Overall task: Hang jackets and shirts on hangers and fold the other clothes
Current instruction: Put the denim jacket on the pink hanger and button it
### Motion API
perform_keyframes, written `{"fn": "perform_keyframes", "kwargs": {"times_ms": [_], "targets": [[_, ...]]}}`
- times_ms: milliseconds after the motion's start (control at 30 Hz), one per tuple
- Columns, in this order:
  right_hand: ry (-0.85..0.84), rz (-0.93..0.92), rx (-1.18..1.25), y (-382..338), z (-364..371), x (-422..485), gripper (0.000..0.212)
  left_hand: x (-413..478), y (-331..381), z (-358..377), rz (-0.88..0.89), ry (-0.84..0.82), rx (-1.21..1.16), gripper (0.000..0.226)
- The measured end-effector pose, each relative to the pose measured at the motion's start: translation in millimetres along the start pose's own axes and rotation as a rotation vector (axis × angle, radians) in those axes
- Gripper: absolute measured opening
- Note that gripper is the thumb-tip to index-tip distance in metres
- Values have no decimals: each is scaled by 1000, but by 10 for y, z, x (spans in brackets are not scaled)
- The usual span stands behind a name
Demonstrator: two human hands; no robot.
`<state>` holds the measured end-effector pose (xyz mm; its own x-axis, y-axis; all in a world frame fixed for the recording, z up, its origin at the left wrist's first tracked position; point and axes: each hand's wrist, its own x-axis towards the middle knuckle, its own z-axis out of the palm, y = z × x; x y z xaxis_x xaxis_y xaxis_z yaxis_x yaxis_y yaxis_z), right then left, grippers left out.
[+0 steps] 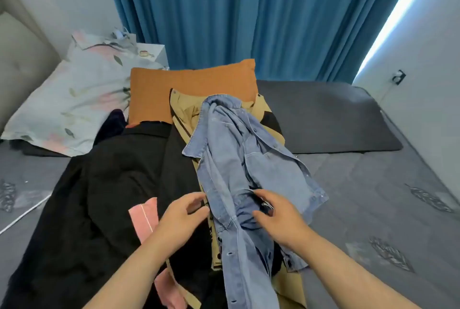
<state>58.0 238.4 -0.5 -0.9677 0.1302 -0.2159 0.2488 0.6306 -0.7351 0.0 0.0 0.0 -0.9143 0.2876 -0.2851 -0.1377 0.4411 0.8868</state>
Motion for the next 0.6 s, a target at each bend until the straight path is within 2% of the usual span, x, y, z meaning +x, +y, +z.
{"fn": "perform_keyframes", "kwargs": {"times_ms": [100,233,333,400,500,600], "targets": [[-10,-27,-26,383,421,590,67,642,-432,291,18,-16,-80,40],[-58,31,60,792,899,1187,93,1458,-797,545,1,67,-212,58],[-168,134,278,1099,1176,1399,87,1931,-1125,675,-87,31,-527,71],[-194,185,399,1310,1374,1456,82,2067,-1293,773,-168,61,-595,74],[-139,189,333,1594,1568,1600,76,2237,-1453,917,-156,139,-660,55],[-139,154,245,1757,1637,1742,67,2377,-1490,990,-146,95,-727,39]]}}
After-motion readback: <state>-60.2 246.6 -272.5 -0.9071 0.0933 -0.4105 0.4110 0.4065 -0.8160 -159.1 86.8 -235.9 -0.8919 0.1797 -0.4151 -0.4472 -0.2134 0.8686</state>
